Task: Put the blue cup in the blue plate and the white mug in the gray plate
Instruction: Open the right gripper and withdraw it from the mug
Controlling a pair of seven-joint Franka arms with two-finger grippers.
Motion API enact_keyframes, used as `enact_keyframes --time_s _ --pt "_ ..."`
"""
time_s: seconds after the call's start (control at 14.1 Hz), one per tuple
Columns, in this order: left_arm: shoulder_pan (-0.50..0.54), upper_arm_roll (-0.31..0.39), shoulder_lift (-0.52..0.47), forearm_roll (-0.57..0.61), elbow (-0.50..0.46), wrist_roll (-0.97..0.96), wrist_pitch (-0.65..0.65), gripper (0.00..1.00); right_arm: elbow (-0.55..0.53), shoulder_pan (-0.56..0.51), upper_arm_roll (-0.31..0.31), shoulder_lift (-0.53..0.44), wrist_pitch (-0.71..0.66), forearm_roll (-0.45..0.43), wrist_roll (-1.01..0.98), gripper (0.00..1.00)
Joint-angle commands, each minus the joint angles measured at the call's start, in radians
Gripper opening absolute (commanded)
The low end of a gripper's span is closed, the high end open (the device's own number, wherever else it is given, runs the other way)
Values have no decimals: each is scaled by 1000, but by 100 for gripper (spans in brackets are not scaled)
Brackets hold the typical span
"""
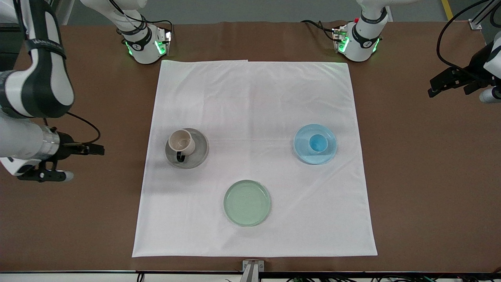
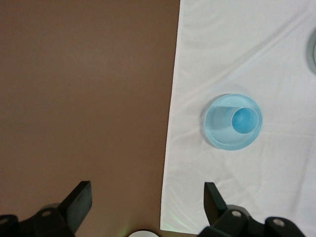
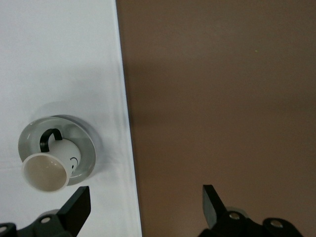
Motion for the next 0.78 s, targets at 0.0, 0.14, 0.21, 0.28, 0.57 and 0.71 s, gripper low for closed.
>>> enact_keyframes --time_s 0.0,0.14,0.21,0.28,0.57,0.71 --pt "3 2 -27 -18 -23 18 8 100 63 -55 14 5 -62 -15 -13 100" --pt "3 2 -27 -18 -23 18 8 100 114 -65 14 6 -84 -12 -12 100" --pt "1 -1 -27 -16 -24 18 7 100 135 -78 15 8 -105 -9 -12 100" --pt "0 -3 -32 -16 -24 18 7 100 151 -83 17 6 -124 -7 -12 100" --pt "-4 -30 -36 -13 -33 17 5 100 181 -78 26 6 -171 0 -3 100" --pt "-4 -46 -41 -7 -40 15 5 100 181 -77 27 0 -188 8 -6 100"
